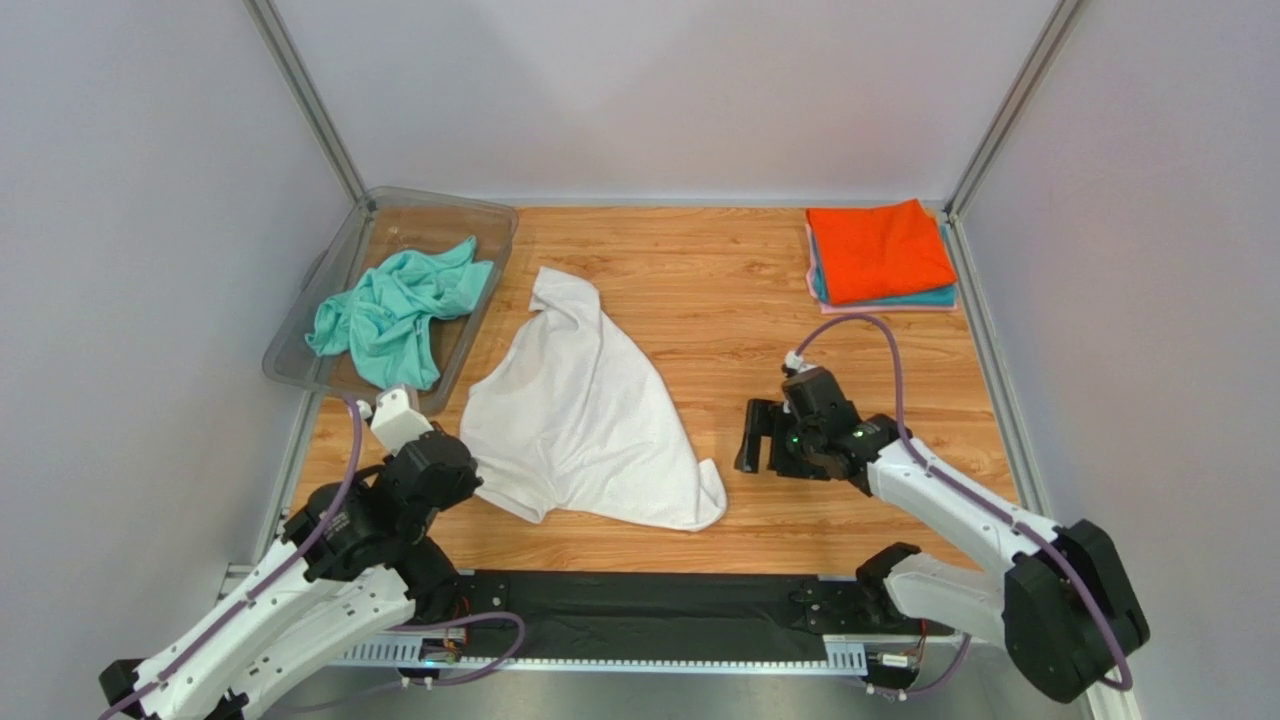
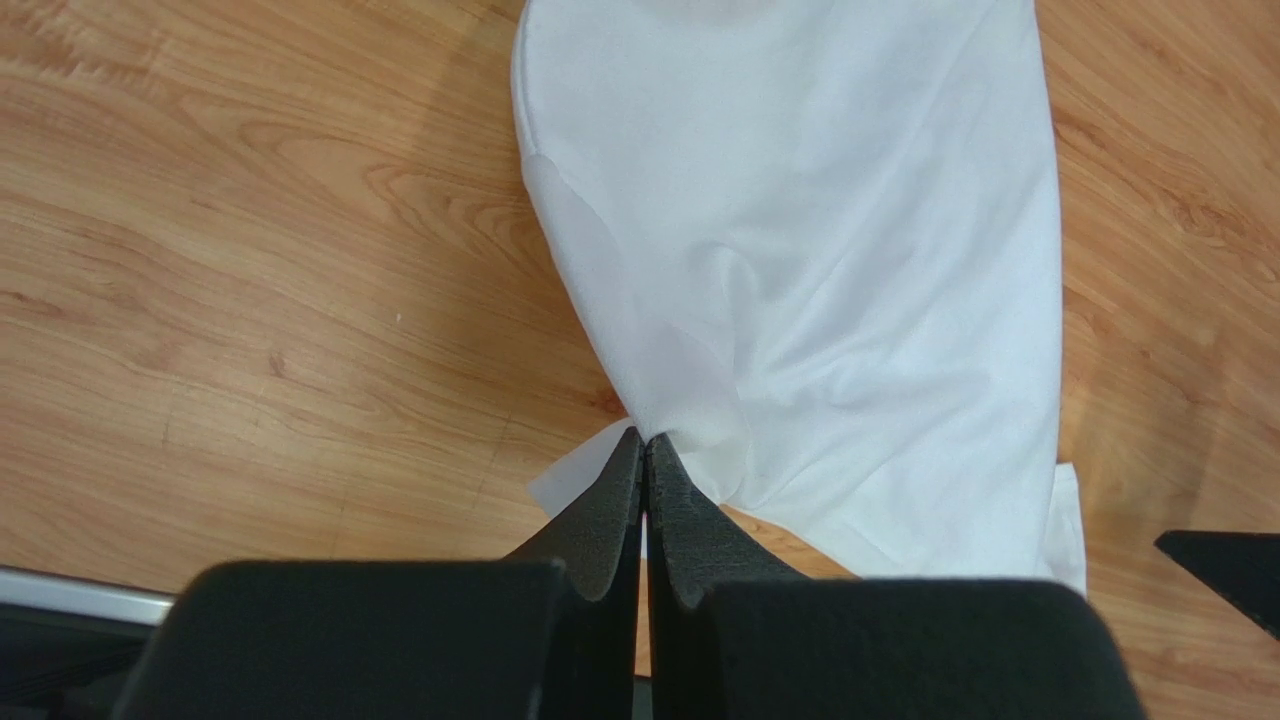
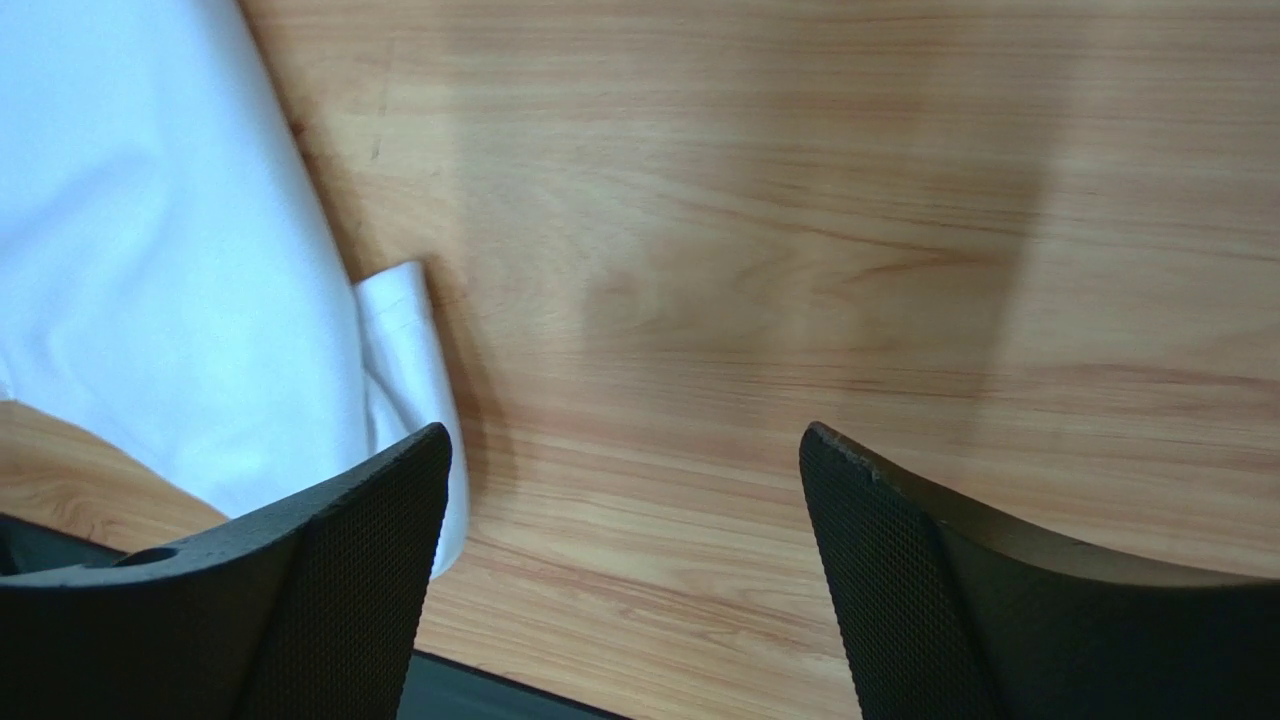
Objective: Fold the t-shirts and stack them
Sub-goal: Flatten the tshirt out
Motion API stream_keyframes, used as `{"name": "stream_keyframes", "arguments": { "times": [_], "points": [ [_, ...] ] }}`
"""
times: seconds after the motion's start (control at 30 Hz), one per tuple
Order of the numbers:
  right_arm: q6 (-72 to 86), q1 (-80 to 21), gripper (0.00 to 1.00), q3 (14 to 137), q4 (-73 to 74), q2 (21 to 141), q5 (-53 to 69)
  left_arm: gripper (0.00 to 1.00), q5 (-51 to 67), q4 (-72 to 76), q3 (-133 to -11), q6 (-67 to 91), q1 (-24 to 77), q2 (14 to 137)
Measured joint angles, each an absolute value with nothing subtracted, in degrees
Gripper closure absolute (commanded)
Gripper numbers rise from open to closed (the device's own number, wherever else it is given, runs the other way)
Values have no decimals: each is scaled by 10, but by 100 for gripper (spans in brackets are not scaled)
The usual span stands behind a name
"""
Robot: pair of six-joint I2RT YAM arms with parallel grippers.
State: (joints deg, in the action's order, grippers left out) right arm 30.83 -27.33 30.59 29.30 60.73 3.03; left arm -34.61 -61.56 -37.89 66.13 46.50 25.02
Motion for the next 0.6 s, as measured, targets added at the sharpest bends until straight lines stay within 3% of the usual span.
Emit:
{"name": "stream_keyframes", "arguments": {
  "times": [0.3,0.37,0.4,0.47,0.5,0.57,0.6],
  "points": [
    [373,-419,40,376,272,747,-7,100,-352,-616,-379,657,465,251],
    [386,-437,53,386,271,780,-12,100,-352,-617,-378,657,465,243],
    [390,-442,65,388,271,792,-15,100,-353,-618,-378,657,465,239],
    [402,-454,76,397,269,804,-20,100,-353,-622,-377,657,465,231],
    [408,-458,88,397,269,807,-22,100,-353,-622,-377,657,465,228],
    [416,-464,100,397,274,808,-26,100,-353,-624,-377,657,465,225],
    [420,-466,100,397,274,806,-29,100,-353,-623,-377,656,465,225]
  ]
}}
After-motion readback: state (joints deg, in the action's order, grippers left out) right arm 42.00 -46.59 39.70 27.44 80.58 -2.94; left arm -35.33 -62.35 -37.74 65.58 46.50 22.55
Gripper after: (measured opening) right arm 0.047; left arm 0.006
